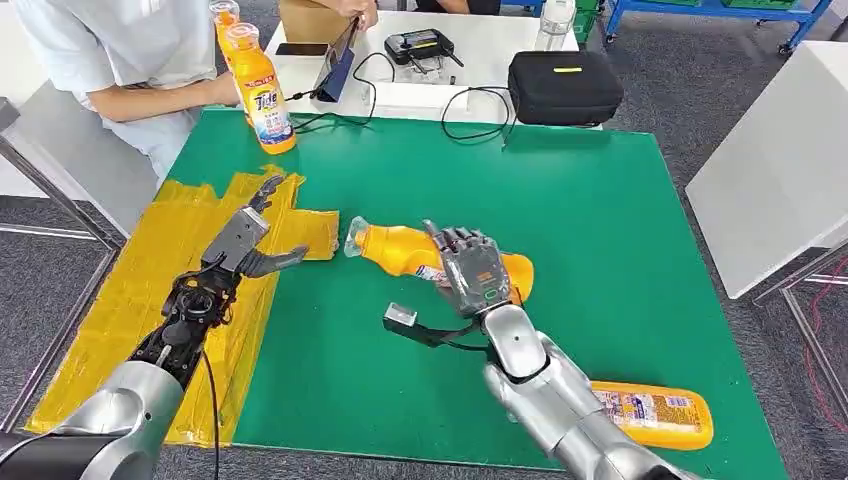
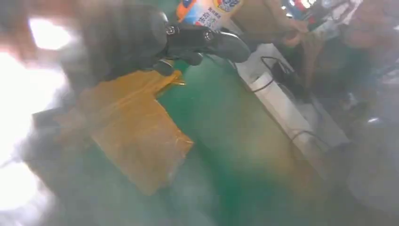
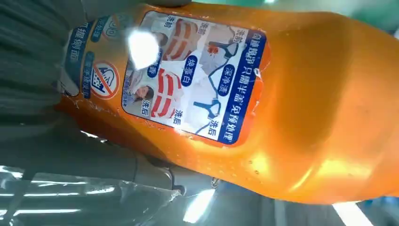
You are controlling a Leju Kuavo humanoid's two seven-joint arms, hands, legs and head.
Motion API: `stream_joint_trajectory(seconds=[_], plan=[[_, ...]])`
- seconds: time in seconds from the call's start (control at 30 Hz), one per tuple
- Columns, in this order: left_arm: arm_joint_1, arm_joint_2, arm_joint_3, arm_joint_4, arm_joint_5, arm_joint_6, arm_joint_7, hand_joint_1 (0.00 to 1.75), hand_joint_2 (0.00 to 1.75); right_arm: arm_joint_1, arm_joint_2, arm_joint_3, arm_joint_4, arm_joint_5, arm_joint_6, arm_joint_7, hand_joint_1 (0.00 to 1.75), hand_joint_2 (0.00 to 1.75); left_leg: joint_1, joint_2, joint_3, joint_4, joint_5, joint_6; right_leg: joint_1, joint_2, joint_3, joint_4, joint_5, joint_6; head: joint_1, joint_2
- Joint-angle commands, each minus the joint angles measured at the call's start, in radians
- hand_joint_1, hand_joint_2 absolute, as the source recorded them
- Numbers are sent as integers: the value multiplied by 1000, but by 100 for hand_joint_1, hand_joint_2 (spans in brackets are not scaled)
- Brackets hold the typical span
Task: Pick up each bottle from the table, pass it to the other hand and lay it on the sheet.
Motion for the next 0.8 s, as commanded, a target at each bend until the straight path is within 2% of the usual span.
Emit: stream_joint_trajectory(seconds=[0.03, 0.1, 0.23, 0.3, 0.33, 0.37, 0.43, 0.5, 0.73, 0.8], plan=[[-22, -36, 56, 15, 20, -2, 11, 0, 175, 38, 36, -240, -82, 43, -39, -13, 175, 175, 0, -1, 3, 0, -1, -1, 0, 3, 3, 0, -2, -1, 0, 0], [-21, -36, 60, 14, 26, -7, 11, 0, 175, 64, 49, -279, -147, 36, -39, -41, 175, 175, 0, -2, 4, 0, -2, -1, 0, 4, 4, 0, -2, -2, 0, 0], [-22, -42, 71, 18, 42, -13, 14, 0, 175, 109, 94, -382, -258, -103, -39, -187, 175, 175, 0, -2, 3, 0, -2, -1, -1, 3, 3, 1, -2, -1, 0, 0], [-20, -40, 68, 15, 54, -33, 7, 0, 175, 109, 122, -412, -249, -389, -27, -416, 175, 175, 0, -1, 1, 0, -1, -1, -1, 2, 1, 1, -1, -1, 0, 0], [-19, -38, 64, 13, 56, -38, 5, 0, 175, 104, 110, -401, -244, -552, -8, -475, 175, 175, 0, -1, 3, 0, -2, -1, -1, 4, 3, 1, -2, -2, 0, 0], [-19, -33, 58, 3, 68, -67, -11, 0, 175, 109, 98, -399, -276, -780, 102, -556, 175, 175, 0, 0, 2, 0, -1, -1, 0, 3, 2, 0, -1, -1, 0, 0], [-25, -38, 48, -15, 97, -127, -34, 0, 175, 111, 85, -426, -301, -1062, 283, -628, 175, 175, 0, -1, 4, 1, -2, -1, -1, 5, 4, 1, -2, -2, 0, 0], [-29, -50, 33, -35, 116, -152, -35, 0, 175, 104, 80, -441, -289, -1151, 344, -657, 175, 175, 0, -3, 2, 1, -2, -1, 0, 3, 3, 1, -2, -1, 0, 0], [-26, -55, 27, -41, 116, -149, -33, 0, 175, 100, 80, -440, -278, -1157, 349, -661, 175, 175, 0, -1, 1, 0, 0, -1, 0, 2, 1, 0, -1, -1, 0, 0], [-25, -57, 8, -50, 136, -188, -46, 0, 175, 96, 83, -443, -266, -1218, 400, -681, 175, 175, 0, -1, 1, 0, -1, -1, -1, 2, 1, 0, -1, -1, 0, 0]])
